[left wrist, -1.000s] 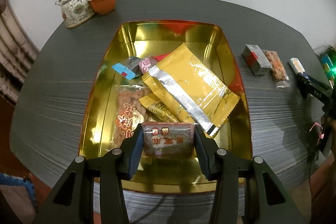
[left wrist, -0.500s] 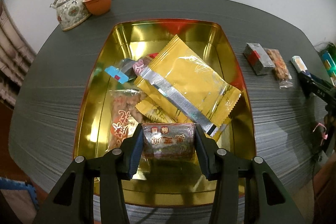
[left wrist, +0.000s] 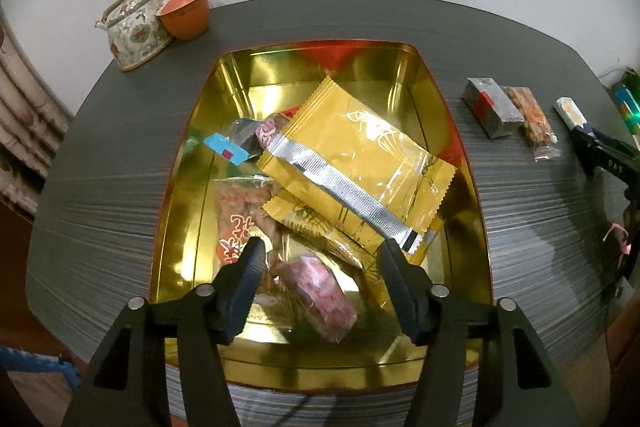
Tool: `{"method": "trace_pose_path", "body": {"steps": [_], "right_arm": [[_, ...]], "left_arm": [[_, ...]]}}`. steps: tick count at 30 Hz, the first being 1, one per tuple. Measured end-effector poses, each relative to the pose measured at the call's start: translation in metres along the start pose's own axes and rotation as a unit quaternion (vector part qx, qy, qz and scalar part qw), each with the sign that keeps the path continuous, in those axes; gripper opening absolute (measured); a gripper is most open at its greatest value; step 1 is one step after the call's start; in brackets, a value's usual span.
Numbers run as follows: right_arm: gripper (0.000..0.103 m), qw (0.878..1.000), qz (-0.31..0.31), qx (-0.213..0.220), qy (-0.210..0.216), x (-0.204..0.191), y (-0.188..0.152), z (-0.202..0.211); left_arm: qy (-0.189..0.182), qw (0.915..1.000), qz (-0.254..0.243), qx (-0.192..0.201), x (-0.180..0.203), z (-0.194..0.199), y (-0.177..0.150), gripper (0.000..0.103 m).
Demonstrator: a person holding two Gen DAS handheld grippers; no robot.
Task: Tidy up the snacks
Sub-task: 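Carry the dark brown packet into the tray and open the left gripper while the right holds the cracker pack, then carry the cracker pack into the tray and open the right gripper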
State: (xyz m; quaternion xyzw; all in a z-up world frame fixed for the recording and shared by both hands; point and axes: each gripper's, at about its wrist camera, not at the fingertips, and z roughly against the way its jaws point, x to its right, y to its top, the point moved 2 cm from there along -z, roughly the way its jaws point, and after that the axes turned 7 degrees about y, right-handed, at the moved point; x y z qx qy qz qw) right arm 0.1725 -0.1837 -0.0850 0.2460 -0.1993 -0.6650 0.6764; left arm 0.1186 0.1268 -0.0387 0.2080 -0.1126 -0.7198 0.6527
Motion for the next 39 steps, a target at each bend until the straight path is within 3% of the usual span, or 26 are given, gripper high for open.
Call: {"method": "trace_pose_path", "body": {"steps": [19, 23, 36, 39], "right_arm": [[0.054, 1.000, 0.000, 0.000, -0.001, -0.001, 0.001, 0.000], [0.059, 1.000, -0.006, -0.001, -0.003, 0.002, 0.001, 0.002], [0.059, 1.000, -0.007, -0.001, -0.003, 0.007, 0.000, 0.004], [0.053, 1.000, -0.006, -0.001, 0.000, 0.004, 0.003, 0.000]], "left_arm": [[0.037, 0.9985, -0.026, 0.031, -0.007, 0.023, -0.008, 0.066], [0.041, 0.9979, -0.024, 0.043, -0.018, 0.029, -0.010, 0.066], [0.058, 0.9960, 0.041, 0.054, -0.085, 0.039, -0.021, 0.068], [0.054, 0.9955, 0.056, 0.054, -0.093, 0.039, -0.021, 0.068]]}}
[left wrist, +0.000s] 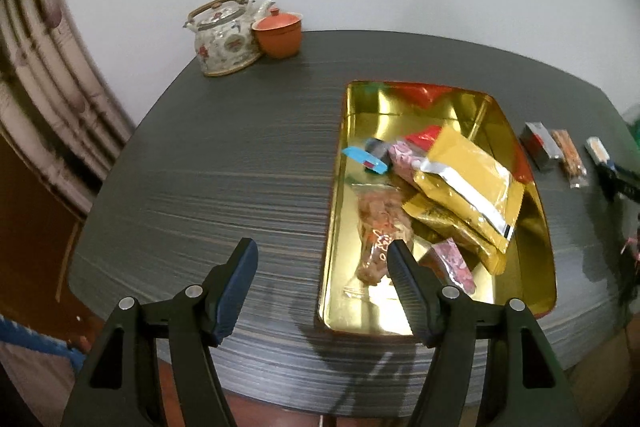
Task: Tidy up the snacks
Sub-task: 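Carry the cracker pack into the tray and open the right gripper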
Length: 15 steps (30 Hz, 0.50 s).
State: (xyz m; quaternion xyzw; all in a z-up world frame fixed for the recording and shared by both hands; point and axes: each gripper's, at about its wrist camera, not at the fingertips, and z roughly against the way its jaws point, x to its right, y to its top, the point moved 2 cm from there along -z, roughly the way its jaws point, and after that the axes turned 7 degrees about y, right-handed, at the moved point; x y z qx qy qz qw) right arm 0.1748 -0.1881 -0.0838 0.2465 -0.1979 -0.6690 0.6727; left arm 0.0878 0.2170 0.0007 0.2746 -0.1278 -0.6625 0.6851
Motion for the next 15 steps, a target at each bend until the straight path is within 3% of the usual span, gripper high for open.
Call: {"method": "trace_pose_path", "body": {"steps": [3, 15], "right_arm": [[0.048, 1.000, 0.004, -0.004, -0.002, -0.002, 0.001, 0.002], [0.047, 0.999, -0.003, -0.011, -0.032, 0.000, 0.001, 0.012]], "left_arm": [[-0.001, 1.0000, 0.008, -0.001, -0.003, -0.003, 0.000, 0.068], [-0.002, 0.9990, 0.042, -0.015, -0.013, -0.007, -0.001, 0.072]]}}
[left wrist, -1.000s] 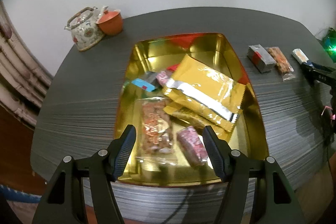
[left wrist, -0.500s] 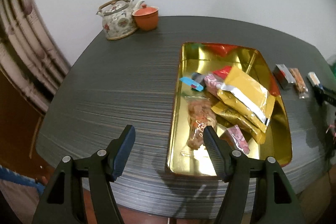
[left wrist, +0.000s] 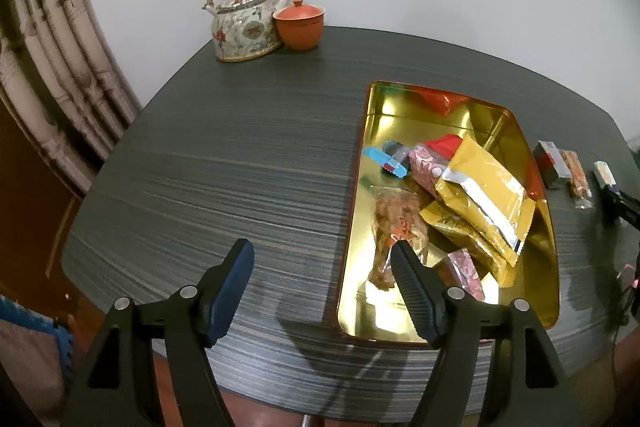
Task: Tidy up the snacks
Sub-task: 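Carry the cracker pack into the tray and open the right gripper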
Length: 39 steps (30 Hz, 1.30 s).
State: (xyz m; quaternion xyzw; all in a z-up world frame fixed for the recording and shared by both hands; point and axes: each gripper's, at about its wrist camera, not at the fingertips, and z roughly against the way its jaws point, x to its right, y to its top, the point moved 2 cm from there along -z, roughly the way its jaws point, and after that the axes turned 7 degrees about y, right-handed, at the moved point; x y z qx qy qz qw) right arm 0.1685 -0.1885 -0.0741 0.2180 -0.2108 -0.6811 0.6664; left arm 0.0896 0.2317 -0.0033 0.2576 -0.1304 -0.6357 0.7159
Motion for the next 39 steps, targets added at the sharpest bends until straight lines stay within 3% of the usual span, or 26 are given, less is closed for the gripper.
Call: {"method": "trace_pose_path", "body": {"steps": [9, 19, 30, 39], "right_arm": [[0.047, 0.998, 0.017, 0.035, 0.051, -0.034, 0.017, 0.045], [0.047, 0.982, 0.100, 0.049, 0.150, -0.140, 0.013, 0.081], [0.047, 0.961, 0.181, 0.030, 0.206, -0.233, -0.005, 0.085], [0.047, 0.954, 0.210, 0.013, 0.213, -0.286, -0.011, 0.066]], "left_arm": [[0.007, 0.9998, 0.018, -0.007, -0.009, -0.005, 0.002, 0.073], [0.023, 0.9990, 0.038, -0.012, -0.019, -0.008, 0.002, 0.075], [0.036, 0.9974, 0.059, -0.022, -0.028, -0.013, 0.002, 0.075], [0.042, 0.9963, 0.068, -0.031, -0.032, -0.016, 0.000, 0.076]]}}
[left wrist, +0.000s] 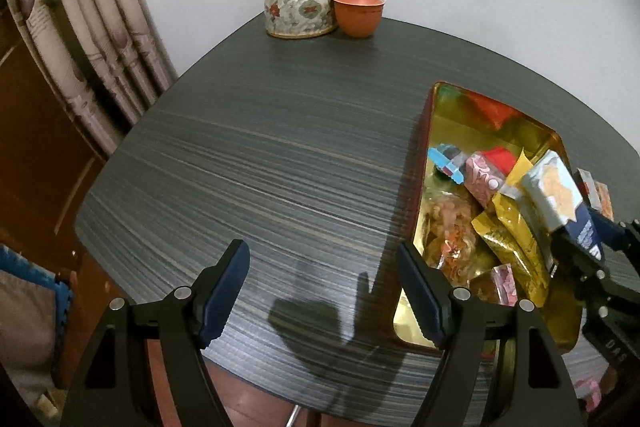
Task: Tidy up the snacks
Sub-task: 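Carry the cracker pack into the tray and open the right gripper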
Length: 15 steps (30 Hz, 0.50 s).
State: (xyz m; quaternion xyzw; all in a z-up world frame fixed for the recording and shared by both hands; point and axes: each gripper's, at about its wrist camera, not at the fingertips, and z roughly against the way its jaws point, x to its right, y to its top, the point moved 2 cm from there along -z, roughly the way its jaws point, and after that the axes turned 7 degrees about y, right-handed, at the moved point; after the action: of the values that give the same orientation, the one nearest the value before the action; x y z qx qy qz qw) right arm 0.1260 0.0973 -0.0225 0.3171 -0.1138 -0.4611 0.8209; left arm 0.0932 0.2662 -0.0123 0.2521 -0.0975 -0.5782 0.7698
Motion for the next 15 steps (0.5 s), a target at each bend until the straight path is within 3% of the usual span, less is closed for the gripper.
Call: {"method": "trace_pose_path", "body": {"steps": [15], "right_arm": [[0.047, 1.000, 0.011, -0.011, -0.003, -0.018, 0.008, -0.031]], "left_arm": [[0.004, 1.0000, 0.007, -0.006, -0.002, -0.002, -0.002, 0.076]]}}
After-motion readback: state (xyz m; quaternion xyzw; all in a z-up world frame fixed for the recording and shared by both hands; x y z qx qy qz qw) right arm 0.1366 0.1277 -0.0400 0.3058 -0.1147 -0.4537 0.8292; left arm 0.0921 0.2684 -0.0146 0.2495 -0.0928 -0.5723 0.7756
